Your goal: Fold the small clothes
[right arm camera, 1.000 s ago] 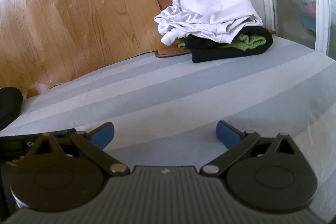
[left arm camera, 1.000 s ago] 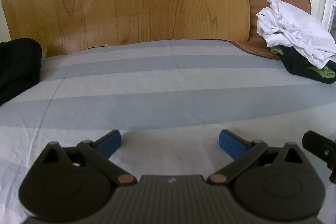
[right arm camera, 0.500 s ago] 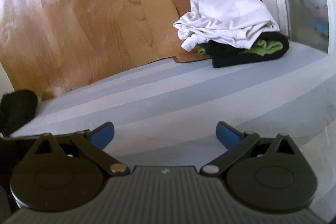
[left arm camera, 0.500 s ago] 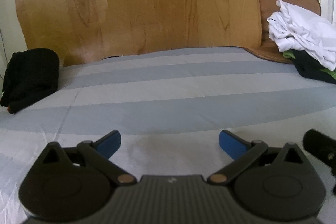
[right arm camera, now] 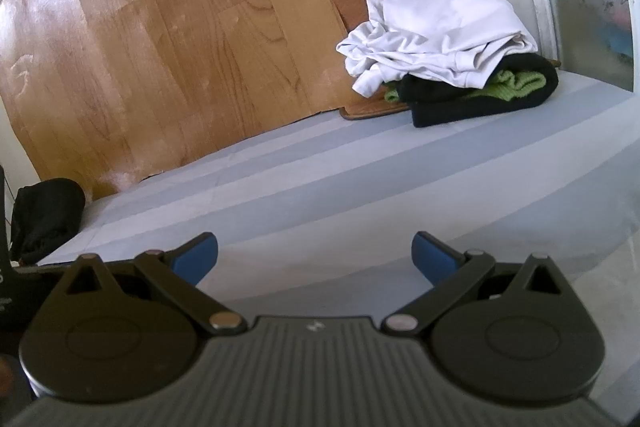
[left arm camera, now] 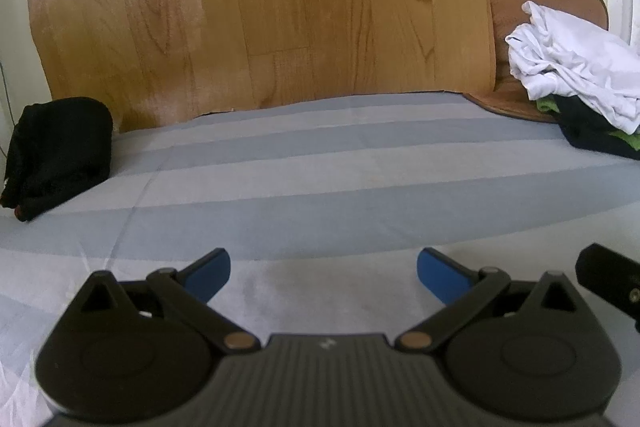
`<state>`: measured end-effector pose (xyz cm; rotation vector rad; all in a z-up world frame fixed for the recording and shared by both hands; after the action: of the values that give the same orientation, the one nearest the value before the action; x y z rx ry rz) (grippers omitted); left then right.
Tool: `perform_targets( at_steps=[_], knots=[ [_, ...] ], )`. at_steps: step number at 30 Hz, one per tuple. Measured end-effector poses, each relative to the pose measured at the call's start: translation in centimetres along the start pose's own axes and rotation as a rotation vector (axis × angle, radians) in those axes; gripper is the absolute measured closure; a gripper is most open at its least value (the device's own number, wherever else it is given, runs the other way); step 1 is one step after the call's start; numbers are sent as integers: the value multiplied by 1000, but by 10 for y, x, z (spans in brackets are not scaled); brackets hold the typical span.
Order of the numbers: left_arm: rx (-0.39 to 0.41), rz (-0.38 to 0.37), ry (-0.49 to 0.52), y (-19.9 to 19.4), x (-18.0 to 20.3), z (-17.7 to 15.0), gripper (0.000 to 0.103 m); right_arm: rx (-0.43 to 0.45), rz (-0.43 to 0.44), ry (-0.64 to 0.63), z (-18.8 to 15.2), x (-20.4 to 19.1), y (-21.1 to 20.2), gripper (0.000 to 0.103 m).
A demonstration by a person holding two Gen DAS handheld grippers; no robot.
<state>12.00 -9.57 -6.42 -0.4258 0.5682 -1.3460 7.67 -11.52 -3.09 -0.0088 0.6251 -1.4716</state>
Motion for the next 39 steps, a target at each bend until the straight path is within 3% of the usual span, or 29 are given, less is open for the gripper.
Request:
perform_targets(
  at_steps=[39],
  knots=[
    [30, 0, -3, -3, 0, 0, 0, 11, 4, 3, 2, 3, -1, 0]
  ],
)
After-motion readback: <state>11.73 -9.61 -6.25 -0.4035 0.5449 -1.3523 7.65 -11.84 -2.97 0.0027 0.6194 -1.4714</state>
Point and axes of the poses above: each gripper's, at about its wrist camera, not at the fingertips, and y roughly the way its jaws point, x to its right, z to its top, the point moved 9 cm from there along y, roughly the way its jaws point, and after that the axes turned 6 degrees about z, right-handed, at the moved point
